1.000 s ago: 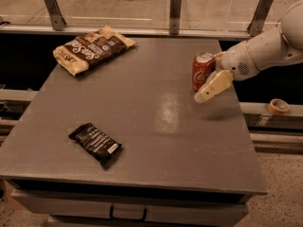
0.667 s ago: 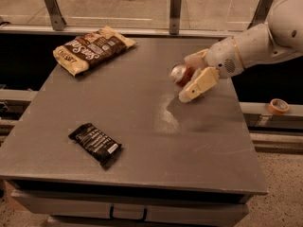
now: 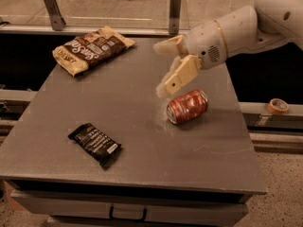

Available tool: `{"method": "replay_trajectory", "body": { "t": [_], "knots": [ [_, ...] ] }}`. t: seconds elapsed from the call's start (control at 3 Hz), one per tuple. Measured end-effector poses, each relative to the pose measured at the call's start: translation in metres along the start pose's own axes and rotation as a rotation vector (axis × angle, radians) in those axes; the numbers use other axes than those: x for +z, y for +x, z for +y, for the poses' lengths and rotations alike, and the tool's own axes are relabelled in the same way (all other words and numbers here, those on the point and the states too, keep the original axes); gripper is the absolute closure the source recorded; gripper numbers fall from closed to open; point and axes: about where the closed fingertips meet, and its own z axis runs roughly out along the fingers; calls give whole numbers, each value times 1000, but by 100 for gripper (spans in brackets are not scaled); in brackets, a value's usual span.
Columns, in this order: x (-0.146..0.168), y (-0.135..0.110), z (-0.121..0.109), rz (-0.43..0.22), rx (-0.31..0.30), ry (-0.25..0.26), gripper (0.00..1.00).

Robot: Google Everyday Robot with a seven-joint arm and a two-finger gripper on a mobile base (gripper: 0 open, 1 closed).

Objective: Knock coke can over

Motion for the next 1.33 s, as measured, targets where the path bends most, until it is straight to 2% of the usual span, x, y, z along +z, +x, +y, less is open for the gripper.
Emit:
{"method": "replay_trajectory", "body": {
  "t": [0.33,0.67,1.0,1.33],
  "knots": [
    [-2,-10,7,-6,-13,8,0],
    [-21,-2,-7,14,-2,73,0],
    [-58,10,-31,55,-4,184,0],
    [-118,6,-60,144,-76,363,0]
  ]
}}
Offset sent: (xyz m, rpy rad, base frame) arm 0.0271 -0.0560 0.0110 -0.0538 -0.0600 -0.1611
